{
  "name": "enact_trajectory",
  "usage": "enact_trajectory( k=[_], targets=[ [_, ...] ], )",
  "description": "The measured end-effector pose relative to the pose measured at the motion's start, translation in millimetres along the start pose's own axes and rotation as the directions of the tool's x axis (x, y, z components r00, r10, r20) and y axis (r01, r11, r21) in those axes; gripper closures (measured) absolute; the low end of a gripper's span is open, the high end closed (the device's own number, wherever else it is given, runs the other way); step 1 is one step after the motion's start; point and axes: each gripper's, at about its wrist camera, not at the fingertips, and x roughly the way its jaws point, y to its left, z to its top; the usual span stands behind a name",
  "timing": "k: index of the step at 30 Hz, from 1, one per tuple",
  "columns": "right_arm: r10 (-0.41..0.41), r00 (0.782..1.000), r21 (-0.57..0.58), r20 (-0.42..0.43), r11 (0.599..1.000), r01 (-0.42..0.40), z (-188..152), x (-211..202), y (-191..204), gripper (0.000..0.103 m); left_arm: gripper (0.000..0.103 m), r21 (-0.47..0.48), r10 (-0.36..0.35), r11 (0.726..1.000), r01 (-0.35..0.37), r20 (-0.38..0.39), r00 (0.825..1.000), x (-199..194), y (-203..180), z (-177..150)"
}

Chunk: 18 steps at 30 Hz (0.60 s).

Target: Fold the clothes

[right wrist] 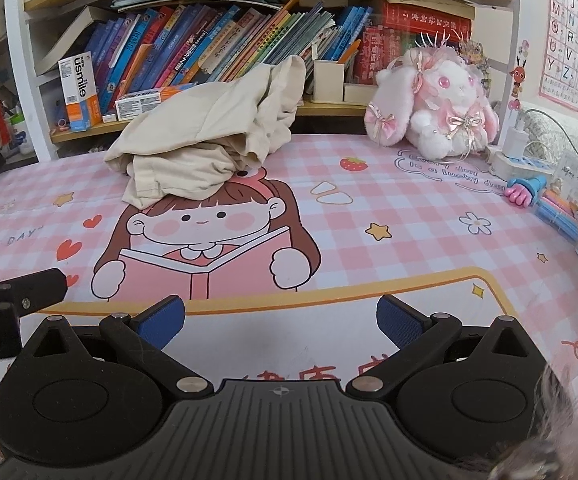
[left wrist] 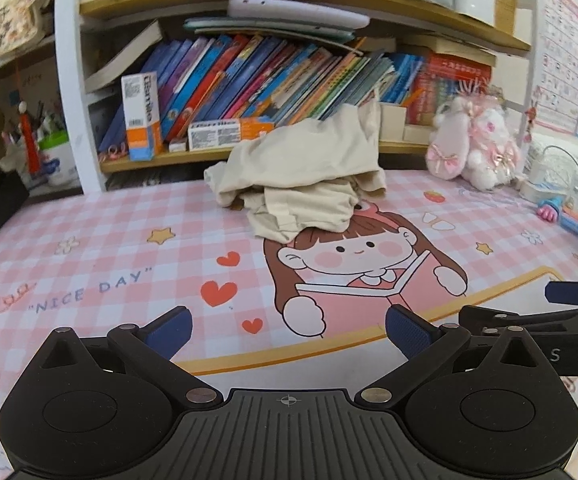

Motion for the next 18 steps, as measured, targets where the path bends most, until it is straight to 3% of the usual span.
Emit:
enact_trajectory(
  k=[11,18],
  targets=[
    [-0.011,0.999,0.0,0.043,1.0,0.011,-7.9,-12.0,1.3,0.0,0.0,0.005,-0.076,0.997,0.076,-0.047,0.996,0.1,-3.0,-3.1],
    [0.007,0.999,-0.015,0.034,1.0,-0.006,-5.6,-7.3,-7.9,0.0,0.0,-0.055,-0.028,0.998,0.024,-0.059,0.998,4.9,-4.1,-4.2]
  ],
)
